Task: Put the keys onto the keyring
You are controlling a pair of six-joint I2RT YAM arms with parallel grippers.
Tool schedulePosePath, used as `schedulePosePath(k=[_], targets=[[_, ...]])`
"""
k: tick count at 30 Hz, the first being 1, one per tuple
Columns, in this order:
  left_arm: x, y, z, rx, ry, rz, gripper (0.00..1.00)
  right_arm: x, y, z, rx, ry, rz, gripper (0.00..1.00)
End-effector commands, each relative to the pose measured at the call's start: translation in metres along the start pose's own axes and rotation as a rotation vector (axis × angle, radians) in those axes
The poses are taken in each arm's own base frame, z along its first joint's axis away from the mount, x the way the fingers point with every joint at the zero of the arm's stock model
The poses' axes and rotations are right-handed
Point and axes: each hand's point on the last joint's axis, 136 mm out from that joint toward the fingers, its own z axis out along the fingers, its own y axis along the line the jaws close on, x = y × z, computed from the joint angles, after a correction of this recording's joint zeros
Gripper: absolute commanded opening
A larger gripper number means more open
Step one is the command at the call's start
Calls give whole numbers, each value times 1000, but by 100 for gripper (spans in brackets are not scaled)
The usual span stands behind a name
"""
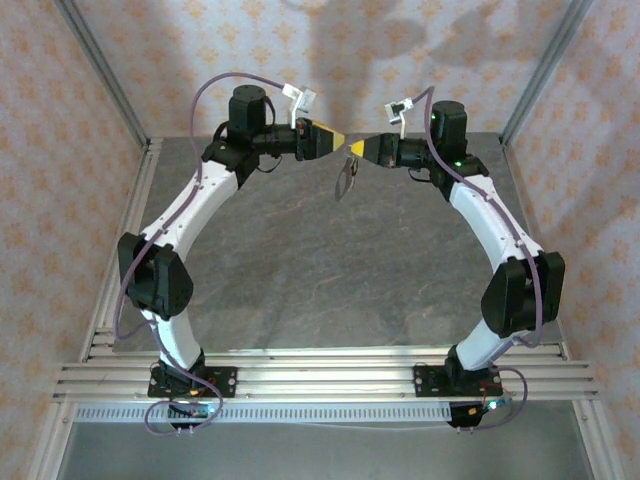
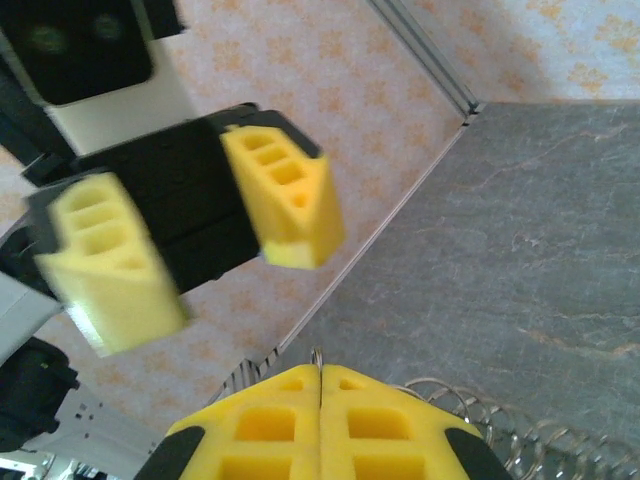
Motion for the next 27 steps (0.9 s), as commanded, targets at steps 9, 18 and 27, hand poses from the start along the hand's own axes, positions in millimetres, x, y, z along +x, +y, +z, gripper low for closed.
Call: schedulePosePath(k=[9, 18, 27], targets=[[-2, -6, 4, 65, 30, 6, 36, -8, 16, -3, -45, 0, -73, 0], [8, -11, 13, 95, 59, -4, 35, -11, 16, -4, -45, -11, -72, 0], [14, -19, 18, 128, 85, 3, 28, -11, 14, -3, -40, -15, -74, 0]])
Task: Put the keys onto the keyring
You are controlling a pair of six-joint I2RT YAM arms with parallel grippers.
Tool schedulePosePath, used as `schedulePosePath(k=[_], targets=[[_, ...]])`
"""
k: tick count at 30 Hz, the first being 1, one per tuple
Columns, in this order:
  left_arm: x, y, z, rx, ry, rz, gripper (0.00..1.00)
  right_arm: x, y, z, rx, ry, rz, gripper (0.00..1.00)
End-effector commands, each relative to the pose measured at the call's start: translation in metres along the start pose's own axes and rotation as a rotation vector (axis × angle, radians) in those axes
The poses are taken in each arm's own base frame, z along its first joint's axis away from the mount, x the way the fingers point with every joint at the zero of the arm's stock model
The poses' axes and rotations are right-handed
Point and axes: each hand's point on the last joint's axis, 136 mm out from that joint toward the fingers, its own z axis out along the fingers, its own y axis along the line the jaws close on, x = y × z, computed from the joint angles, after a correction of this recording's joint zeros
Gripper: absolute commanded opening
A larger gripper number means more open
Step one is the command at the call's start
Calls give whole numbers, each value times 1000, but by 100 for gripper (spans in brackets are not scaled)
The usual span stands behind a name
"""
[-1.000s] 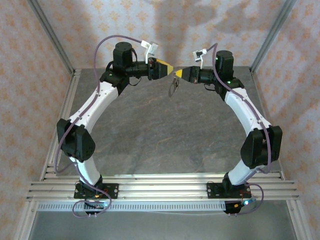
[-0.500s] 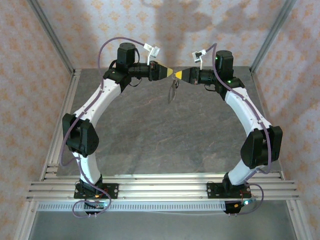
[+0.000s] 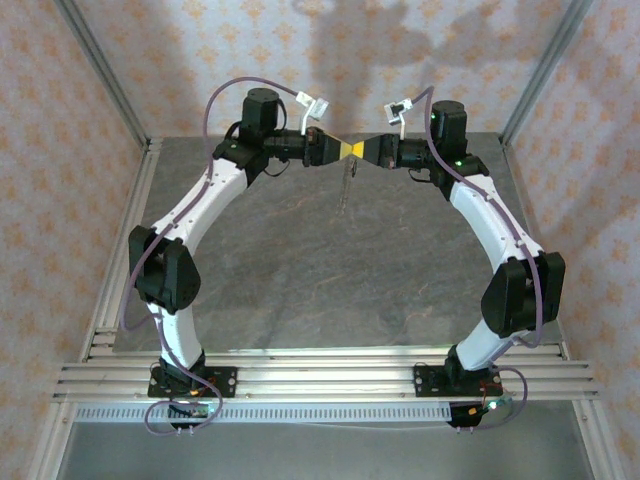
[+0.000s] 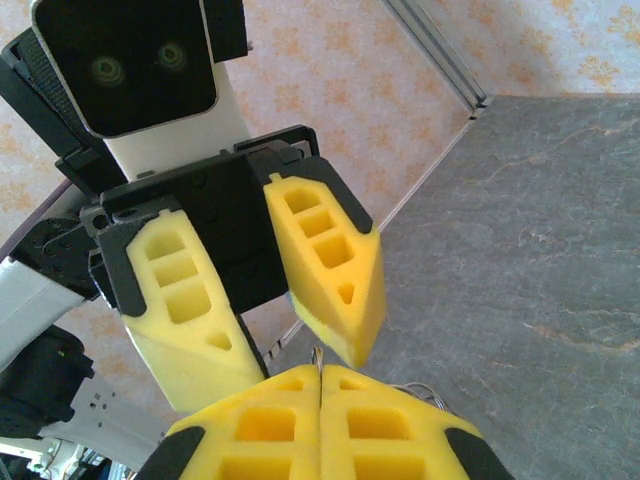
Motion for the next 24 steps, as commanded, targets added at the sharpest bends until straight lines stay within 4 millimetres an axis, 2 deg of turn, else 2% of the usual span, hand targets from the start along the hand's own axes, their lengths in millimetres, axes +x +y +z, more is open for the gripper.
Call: schedulePosePath(k=[1, 7, 11, 15, 19, 22, 24], targets=[[-6, -13, 1, 47, 8, 38, 27, -13, 12, -3, -29, -26, -69, 0], [-5, -17, 0, 58, 14, 45, 12, -14, 9, -3, -22, -33, -67, 0], [-3, -18, 0, 61, 20, 49, 9, -14, 6, -2, -19, -36, -61, 0], [-2, -16, 1, 56, 22, 46, 0, -15, 6, -1, -24, -42, -56, 0], [-3, -15, 4, 27, 7, 46, 0, -16, 7, -2, -21, -51, -49, 0], [-16, -9, 1, -32, -83, 35, 0, -20, 9, -6, -9, -81, -51, 15], [-26, -7, -4, -61, -165, 32, 0, -23, 11, -10, -7, -104, -53, 20]])
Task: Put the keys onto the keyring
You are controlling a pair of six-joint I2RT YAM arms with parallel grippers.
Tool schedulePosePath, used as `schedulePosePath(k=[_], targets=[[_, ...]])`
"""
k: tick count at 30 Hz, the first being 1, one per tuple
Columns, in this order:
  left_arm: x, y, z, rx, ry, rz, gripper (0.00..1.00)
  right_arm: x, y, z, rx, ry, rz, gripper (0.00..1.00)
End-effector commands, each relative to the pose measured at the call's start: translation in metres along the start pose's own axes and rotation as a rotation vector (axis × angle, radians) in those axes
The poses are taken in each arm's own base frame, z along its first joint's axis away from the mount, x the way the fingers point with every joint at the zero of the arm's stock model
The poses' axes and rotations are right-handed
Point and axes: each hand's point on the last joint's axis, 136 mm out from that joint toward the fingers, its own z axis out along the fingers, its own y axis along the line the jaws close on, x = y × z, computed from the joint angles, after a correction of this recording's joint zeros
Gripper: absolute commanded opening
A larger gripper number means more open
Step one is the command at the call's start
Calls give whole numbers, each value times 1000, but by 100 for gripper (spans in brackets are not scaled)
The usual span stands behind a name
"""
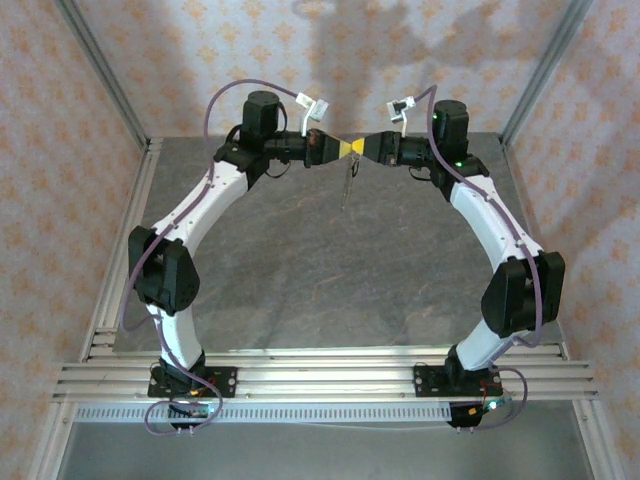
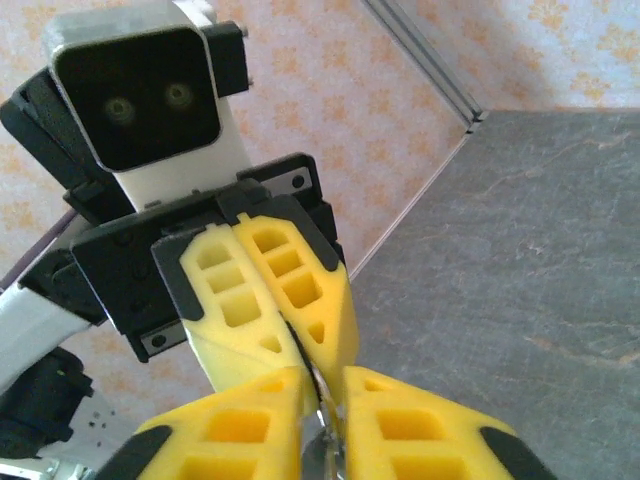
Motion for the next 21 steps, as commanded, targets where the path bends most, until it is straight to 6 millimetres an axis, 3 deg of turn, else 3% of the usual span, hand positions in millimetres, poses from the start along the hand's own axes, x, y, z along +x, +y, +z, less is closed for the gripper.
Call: schedulePosePath(k=[1, 10, 17, 21], targets=[[-31, -15, -8, -29, -156, 35, 0, -16, 15, -9, -15, -76, -63, 20], [-44, -21, -14, -30, -261, 7, 0, -9, 14, -11, -45, -127, -18, 20], [-49, -22, -11, -15, -290, -3, 0, 2, 6, -5, -64, -136, 22, 2], [-49, -26, -10, -8, -290, 1, 0, 6, 8, -2, -69, -132, 23, 0]])
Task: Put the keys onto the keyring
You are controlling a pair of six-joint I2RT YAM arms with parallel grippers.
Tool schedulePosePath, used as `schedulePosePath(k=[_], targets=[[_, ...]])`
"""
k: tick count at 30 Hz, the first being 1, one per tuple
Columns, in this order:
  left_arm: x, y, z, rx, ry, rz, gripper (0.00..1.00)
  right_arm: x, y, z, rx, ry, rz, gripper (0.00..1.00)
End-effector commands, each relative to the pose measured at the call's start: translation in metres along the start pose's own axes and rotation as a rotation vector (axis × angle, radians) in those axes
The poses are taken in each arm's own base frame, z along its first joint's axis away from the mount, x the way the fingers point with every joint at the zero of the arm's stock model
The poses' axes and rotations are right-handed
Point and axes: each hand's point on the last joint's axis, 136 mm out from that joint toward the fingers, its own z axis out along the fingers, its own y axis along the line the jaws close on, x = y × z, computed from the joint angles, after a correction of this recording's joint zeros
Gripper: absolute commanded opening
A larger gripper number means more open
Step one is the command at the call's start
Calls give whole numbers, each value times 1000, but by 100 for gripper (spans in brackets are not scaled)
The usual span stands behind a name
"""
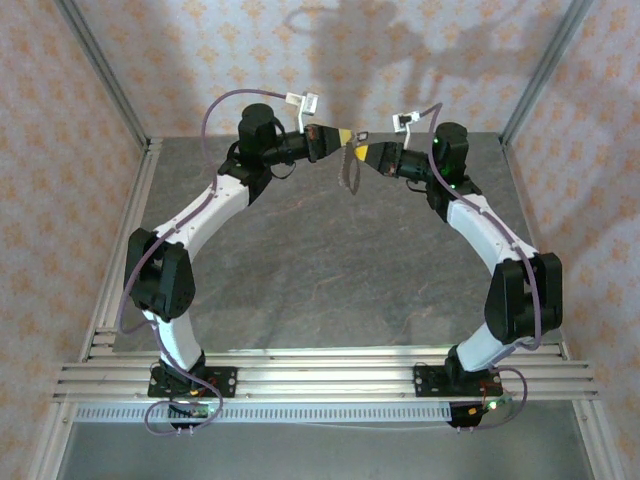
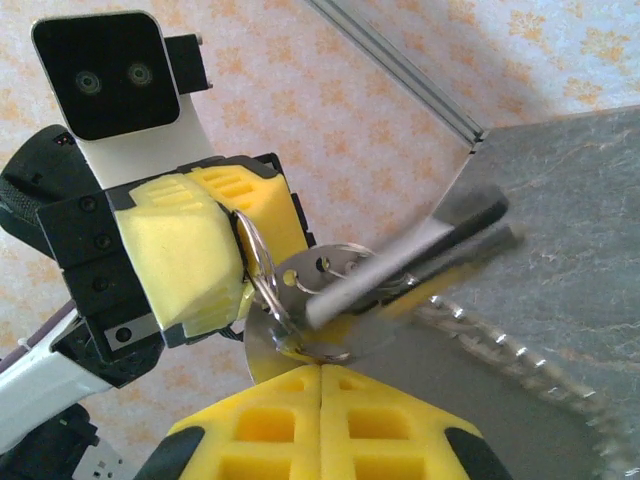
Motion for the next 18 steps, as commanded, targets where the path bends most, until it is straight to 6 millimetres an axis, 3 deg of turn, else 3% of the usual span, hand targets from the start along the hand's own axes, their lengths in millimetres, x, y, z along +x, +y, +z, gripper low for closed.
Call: schedulePosePath(k=[1, 8, 13, 16, 18], targets=[[-21, -33, -5, 53, -65, 64, 0, -7, 25, 0, -47, -31, -81, 0], [-21, -36, -6, 53, -68, 72, 0, 3, 32, 3, -50, -19, -91, 0], [-19, -38, -7, 61, -58, 76, 0, -3, 35, -29, 42, -92, -156, 2], [-19, -41, -7, 71, -49, 76, 0, -11, 41, -48, 92, -132, -194, 26], [-18, -41, -7, 77, -43, 74, 0, -16, 46, -54, 119, -143, -224, 37]])
